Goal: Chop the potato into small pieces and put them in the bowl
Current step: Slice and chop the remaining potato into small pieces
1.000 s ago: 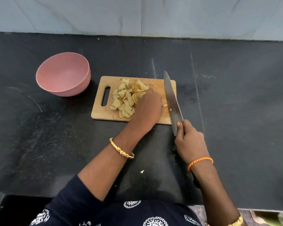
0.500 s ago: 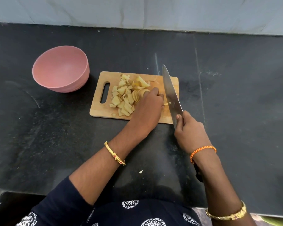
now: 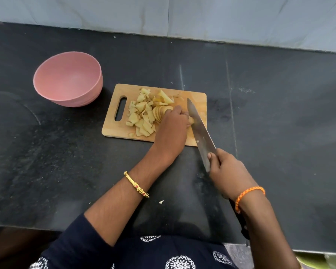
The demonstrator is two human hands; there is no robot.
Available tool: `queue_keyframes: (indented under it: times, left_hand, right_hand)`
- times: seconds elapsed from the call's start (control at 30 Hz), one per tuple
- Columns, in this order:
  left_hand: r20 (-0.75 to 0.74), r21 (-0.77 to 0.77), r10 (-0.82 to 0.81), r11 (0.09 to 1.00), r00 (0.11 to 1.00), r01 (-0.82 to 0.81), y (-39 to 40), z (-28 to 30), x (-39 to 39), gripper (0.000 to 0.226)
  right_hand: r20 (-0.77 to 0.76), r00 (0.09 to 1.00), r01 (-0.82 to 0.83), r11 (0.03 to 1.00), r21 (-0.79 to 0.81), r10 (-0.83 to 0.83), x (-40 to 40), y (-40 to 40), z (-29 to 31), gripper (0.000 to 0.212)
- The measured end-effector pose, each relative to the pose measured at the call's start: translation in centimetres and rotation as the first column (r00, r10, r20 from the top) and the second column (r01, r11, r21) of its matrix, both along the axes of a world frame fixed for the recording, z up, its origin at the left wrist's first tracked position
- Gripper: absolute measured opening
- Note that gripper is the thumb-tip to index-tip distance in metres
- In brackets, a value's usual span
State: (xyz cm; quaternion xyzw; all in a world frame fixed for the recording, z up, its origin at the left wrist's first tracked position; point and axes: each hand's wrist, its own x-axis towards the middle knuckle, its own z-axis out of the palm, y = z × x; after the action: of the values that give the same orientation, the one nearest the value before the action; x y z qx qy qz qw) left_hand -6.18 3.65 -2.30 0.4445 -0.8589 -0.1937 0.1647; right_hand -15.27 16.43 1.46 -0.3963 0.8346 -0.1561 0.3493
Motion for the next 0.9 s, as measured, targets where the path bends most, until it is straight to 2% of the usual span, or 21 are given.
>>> queue_keyframes:
  times: [0.1, 0.2, 0.33, 0.63, 0.9]
  left_hand:
    - [-0.02, 0.004, 0.009, 1.0, 1.0, -0.009, 0.0, 0.0, -0.1, 0.025]
    - [-0.06, 0.013, 0.041, 0.999, 0.997, -0.04, 0.0, 0.2, 0.0, 0.021]
    - [-0.078, 0.073, 0.055, 0.996, 0.995, -0.049, -0.1, 0.9, 0.1, 0.022]
    - [-0.061, 0.072, 0.063, 0.996, 0.996, -0.059, -0.1, 1.1, 0.2, 0.024]
    - [-0.098, 0.082, 0.1, 0.992, 0.99, -0.093, 0.2, 1.2, 0.2, 0.022]
  right_hand:
    - [0.031, 0.996, 0.082, 0.987, -0.136, -0.078, -0.4, -0.3, 0.9, 0.034]
    - [-0.016, 0.999, 0.047, 0.982, -0.18, -0.051, -0.3, -1.8, 0.7, 0.034]
    - [-0.047, 0.998, 0.033, 0.985, -0.167, -0.041, 0.2, -3.1, -0.3, 0.036]
    - [-0.118, 0.993, -0.004, 0.987, -0.162, -0.016, 0.3, -3.4, -0.9, 0.026]
    - [-0.218, 0.975, -0.058, 0.995, -0.081, 0.039, 0.7, -4.0, -0.6, 0.021]
